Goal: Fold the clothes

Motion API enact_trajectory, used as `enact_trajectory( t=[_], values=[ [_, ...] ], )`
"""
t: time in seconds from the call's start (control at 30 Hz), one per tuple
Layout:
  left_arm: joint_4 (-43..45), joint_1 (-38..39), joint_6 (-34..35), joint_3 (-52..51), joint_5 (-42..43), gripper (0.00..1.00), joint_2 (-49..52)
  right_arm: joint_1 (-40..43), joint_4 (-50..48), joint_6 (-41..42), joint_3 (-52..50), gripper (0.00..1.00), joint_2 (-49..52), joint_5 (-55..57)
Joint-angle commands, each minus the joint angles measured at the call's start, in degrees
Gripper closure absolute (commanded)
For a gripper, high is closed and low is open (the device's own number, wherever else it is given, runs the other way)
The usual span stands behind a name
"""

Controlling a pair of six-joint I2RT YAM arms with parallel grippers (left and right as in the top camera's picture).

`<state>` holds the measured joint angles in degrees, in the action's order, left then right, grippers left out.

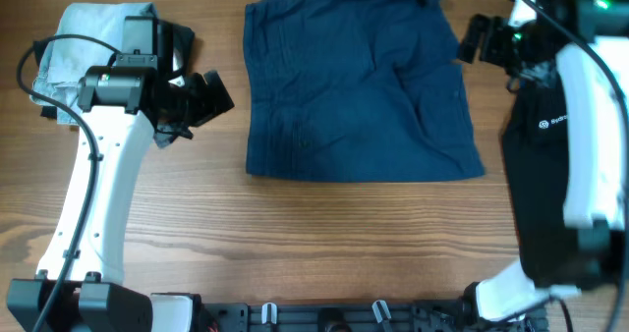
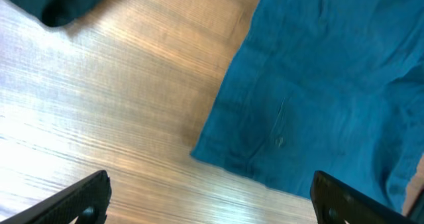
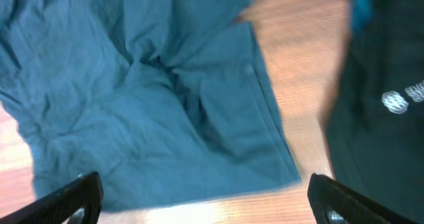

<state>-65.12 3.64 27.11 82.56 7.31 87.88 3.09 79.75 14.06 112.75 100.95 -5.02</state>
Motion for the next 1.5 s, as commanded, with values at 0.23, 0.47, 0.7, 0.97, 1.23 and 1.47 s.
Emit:
enact_trajectory(
  t=[0.23,0.47,0.7,0.97,1.23,1.47],
  values=[
    [2.58,12.66,12.85,-13.0,-3.37,0.07,-0.44,-0.13,8.85,14.38,-12.41,0.0,-11.67,7.19],
    [15.1,13.51,18.64,-26.16,-6.93,0.13,-0.44,-0.13,-5.38,22.25,-36.65,0.0,-13.42,4.9],
    [19.1,13.53,19.91,-27.28,-8.68,0.24,-0.31,-0.13,-25.64,23.65,-55.19,0.16,-13.35,2.38],
    [22.67,15.65,20.11,-27.28,-7.76,0.18,4.22,-0.11,-33.42,23.58,-61.79,0.16,-13.2,2.82],
    [26.75,16.87,20.11,-27.28,-6.49,0.18,11.3,-0.11,-38.4,23.63,-65.85,0.21,-12.96,3.91],
    [30.05,16.87,20.11,-27.28,-6.51,0.29,15.45,-0.11,-44.33,23.41,-68.32,0.24,-11.91,3.98]
  ],
)
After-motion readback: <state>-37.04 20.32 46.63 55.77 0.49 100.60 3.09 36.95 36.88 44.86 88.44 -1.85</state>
